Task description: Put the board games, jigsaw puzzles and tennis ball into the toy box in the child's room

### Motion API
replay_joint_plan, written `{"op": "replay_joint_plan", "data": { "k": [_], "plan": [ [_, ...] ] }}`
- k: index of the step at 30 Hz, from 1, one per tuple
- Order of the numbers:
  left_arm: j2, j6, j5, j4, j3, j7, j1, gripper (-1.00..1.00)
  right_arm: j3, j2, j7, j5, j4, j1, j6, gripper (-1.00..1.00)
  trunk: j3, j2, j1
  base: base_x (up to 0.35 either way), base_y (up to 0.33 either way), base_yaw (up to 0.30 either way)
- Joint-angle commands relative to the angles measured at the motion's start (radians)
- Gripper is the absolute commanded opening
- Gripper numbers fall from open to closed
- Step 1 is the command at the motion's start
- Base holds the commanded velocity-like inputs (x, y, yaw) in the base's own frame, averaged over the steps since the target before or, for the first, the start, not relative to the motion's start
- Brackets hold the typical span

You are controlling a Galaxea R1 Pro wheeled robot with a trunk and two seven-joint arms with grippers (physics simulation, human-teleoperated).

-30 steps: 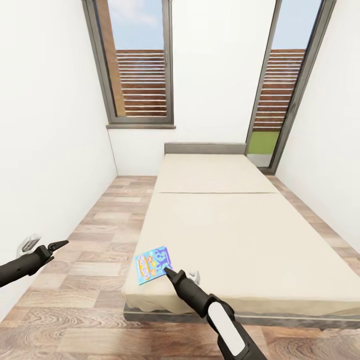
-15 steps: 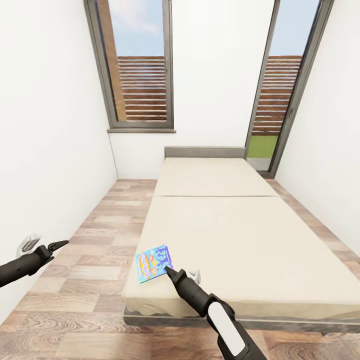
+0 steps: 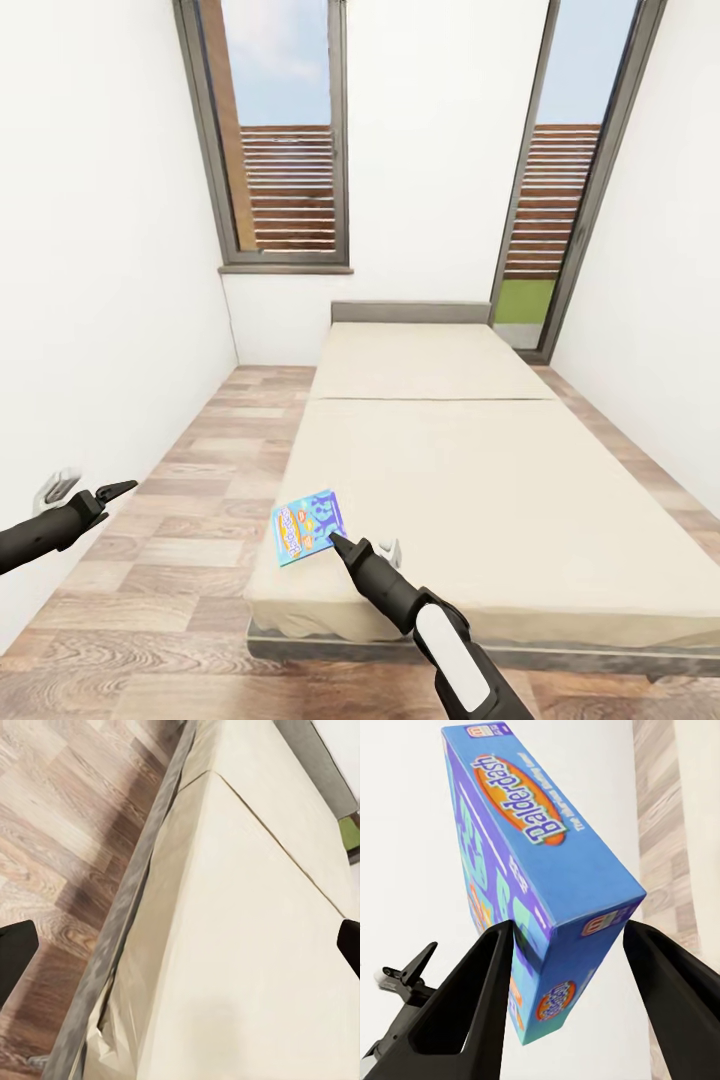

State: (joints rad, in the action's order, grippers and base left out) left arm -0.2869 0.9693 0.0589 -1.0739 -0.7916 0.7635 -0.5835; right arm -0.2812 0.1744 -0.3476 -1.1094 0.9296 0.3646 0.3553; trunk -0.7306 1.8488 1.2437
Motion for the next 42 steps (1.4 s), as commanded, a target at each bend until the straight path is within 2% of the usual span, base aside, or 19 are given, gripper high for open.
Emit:
{"op": "replay_joint_plan", "data": {
  "k": [1, 7, 14, 42],
  "plan": [
    [0.0, 0.008, 0.005, 0.0, -0.001, 0.0, -0.001, 1.0, 0.001, 0.0, -0.001, -0.007, 0.0, 0.0, 0.004, -1.0, 0.001, 0.0, 0.0, 0.0, 0.0, 0.081],
    [0.0, 0.008, 0.005, 0.0, -0.003, 0.033, -0.001, 1.0, 0.001, 0.0, -0.001, -0.007, 0.0, -0.001, 0.003, -1.0, 0.011, 0.0, 0.0, 0.0, 0.0, 0.097],
    [0.0, 0.009, 0.004, 0.0, -0.003, 0.058, -0.001, 1.0, 0.001, 0.0, -0.001, -0.007, 0.0, -0.001, 0.002, -1.0, 0.044, -0.049, -0.027, 0.0, 0.0, 0.125],
    [0.0, 0.008, 0.003, 0.0, 0.0, 0.06, -0.001, 1.0, 0.004, 0.0, 0.012, -0.006, 0.001, -0.001, 0.003, -1.0, 0.172, -0.245, -0.134, 0.0, 0.0, 0.137]
  ]
}}
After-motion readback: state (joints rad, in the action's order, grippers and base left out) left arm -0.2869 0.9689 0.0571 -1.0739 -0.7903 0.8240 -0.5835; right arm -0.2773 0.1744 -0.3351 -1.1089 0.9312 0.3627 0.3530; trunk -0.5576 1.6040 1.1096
